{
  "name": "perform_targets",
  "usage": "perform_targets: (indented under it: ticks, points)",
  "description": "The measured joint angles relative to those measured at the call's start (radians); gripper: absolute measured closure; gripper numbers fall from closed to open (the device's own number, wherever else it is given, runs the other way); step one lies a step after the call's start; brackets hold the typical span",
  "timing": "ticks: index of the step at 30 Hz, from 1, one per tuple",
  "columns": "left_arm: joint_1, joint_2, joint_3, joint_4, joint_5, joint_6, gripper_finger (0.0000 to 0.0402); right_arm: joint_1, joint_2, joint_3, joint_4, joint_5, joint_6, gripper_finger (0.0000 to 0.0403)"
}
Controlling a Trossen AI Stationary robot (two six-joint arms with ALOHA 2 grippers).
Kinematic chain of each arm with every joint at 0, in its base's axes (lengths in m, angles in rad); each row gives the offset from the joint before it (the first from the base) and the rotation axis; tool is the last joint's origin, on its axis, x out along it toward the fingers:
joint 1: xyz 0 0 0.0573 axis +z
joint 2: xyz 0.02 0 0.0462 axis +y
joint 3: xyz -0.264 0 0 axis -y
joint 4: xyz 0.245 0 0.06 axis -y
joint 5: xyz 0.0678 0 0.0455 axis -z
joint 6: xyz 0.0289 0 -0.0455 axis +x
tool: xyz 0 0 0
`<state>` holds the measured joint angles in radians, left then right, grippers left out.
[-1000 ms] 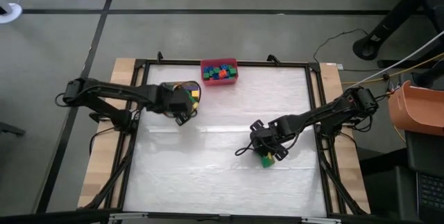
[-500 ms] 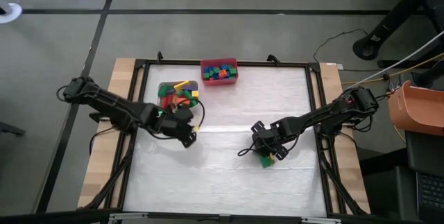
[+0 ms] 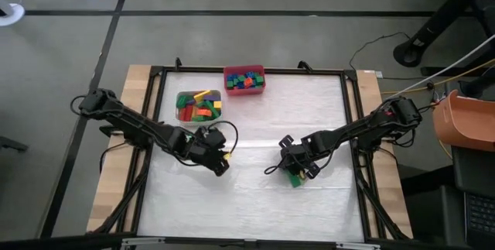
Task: Sort blocks by size
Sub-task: Put the large green game piece into the white bin
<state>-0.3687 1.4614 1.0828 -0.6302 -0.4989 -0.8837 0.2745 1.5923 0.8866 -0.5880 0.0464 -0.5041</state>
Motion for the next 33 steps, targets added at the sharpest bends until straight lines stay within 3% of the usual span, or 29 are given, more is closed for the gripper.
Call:
perform_targets:
  ticks: [7, 16, 28, 33]
  points:
    - [0.004, 0.080, 0.000, 0.001, 0.001, 0.002, 0.0274, 0.000, 0.001, 0.000, 0.037, -0.002, 0.000, 0.0322]
    - [0.003, 0.110, 0.000, 0.001, 0.001, 0.033, 0.0274, 0.000, 0.001, 0.000, 0.078, -0.013, -0.002, 0.0318]
    - [0.003, 0.110, 0.000, 0.001, 0.001, 0.055, 0.0274, 0.000, 0.001, 0.000, 0.078, -0.013, -0.001, 0.0176]
    - [0.003, 0.110, 0.000, 0.000, 0.001, 0.055, 0.0274, 0.000, 0.001, 0.000, 0.083, -0.009, -0.002, 0.0141]
